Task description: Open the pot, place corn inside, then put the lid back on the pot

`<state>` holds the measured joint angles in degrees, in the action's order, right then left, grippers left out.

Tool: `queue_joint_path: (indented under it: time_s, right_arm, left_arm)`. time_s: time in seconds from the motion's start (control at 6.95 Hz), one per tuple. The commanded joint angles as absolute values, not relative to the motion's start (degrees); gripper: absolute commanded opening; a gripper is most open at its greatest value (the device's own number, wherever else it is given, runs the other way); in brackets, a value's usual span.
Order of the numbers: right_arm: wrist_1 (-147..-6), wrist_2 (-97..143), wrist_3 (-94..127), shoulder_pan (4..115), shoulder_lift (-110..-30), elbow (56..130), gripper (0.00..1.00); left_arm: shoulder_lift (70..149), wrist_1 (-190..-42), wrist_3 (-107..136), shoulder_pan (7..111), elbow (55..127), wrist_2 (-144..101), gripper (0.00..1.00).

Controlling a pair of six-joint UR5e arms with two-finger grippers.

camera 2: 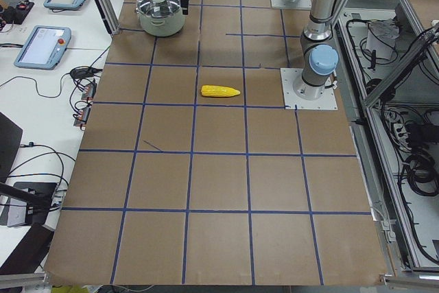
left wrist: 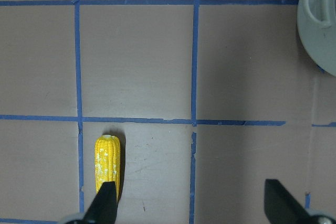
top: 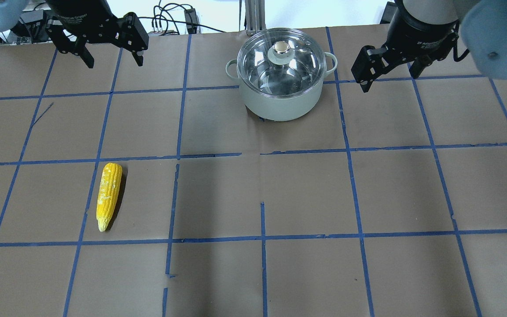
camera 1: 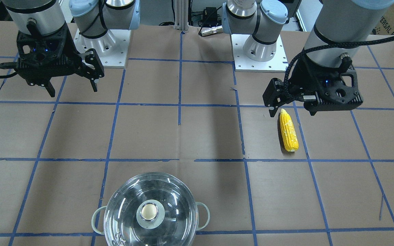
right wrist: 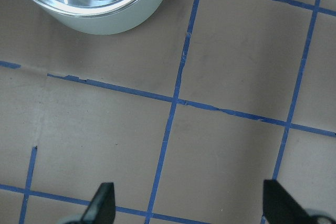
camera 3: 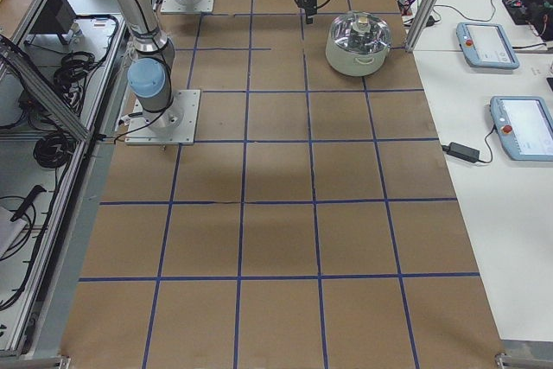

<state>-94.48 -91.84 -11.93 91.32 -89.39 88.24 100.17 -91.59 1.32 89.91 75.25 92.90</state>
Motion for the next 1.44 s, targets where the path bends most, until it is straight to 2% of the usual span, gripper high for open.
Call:
queue_joint_path:
  time_s: [0.0,0.86,1.29]
  right_arm:
    - [-94.48,-91.85,-12.04,91.32,-89.47,88.24,1.00]
    - [-95.80,-90.97,-11.34,91.58,-88.68,87.98,1.00]
    - [-99.22,-90.97,-4.35,98.41,-81.86,83.52,1.00]
  left_arm:
    - [100.37,-91.49,1.32,89.91,75.15,92.81,1.00]
    - [100.46,-91.67,1.32,90.00,75.41,92.81,1.00]
    - [100.02,-91.93,1.23,90.00,76.20,92.99,1.00]
